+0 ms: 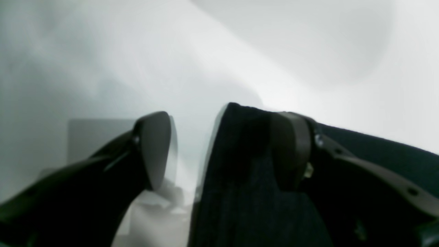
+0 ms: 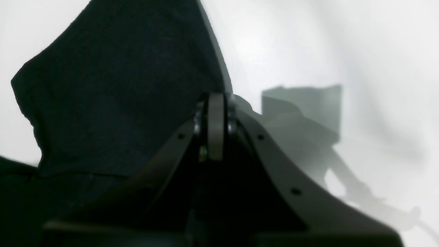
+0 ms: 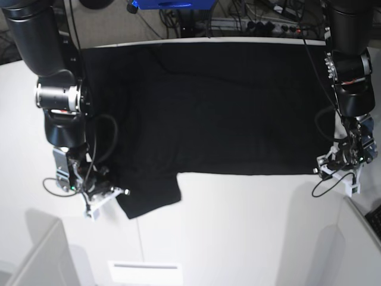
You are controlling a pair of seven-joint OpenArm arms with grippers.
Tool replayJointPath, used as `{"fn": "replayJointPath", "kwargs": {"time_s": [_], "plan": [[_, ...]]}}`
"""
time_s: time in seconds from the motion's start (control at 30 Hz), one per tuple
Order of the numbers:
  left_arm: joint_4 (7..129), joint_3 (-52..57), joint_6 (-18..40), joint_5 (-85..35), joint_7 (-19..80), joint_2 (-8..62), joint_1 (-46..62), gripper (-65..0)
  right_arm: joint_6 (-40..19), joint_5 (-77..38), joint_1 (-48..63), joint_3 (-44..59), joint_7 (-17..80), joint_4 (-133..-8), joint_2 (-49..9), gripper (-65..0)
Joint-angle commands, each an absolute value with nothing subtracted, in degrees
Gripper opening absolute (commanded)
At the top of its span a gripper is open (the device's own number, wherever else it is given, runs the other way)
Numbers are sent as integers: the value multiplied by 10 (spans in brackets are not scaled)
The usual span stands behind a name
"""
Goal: Fold the T-shirt properly
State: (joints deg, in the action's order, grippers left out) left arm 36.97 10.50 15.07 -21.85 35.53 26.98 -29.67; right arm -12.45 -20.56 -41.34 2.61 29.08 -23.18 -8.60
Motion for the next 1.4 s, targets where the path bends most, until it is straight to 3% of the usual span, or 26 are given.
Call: {"fn": "replayJointPath", "kwargs": {"time_s": [0.0, 0.17, 0.47, 0.53, 0.73, 1.0, 1.17, 1.37], "plan": [[376, 106, 152, -210, 352, 273, -313, -224, -122, -204, -431, 26, 292, -237, -89, -650], [376, 107, 152, -150, 352, 248, -313, -224, -122, -204, -431, 26, 293, -237, -87, -650], [380, 107, 153, -150, 352, 245, -297, -234, -122, -204, -430, 26, 295, -237, -90, -650], [380, 107, 153, -150, 352, 245, -293, -308, -122, -204, -430, 26, 295, -237, -90, -650], [381, 107, 153, -150, 352, 245, -285, -650, -123, -204, -430, 26, 291, -237, -87, -650], [385, 109, 153, -150, 352, 246, -285, -650, -123, -204, -407, 27, 293, -304, -87, -650], [463, 113, 153, -151, 356, 244, -245, -650, -121, -204, -371, 27, 296, -397, -88, -650], [512, 114, 153, -152, 358, 234, -218, -650, -121, -204, -370, 27, 301, -401, -89, -650]]}}
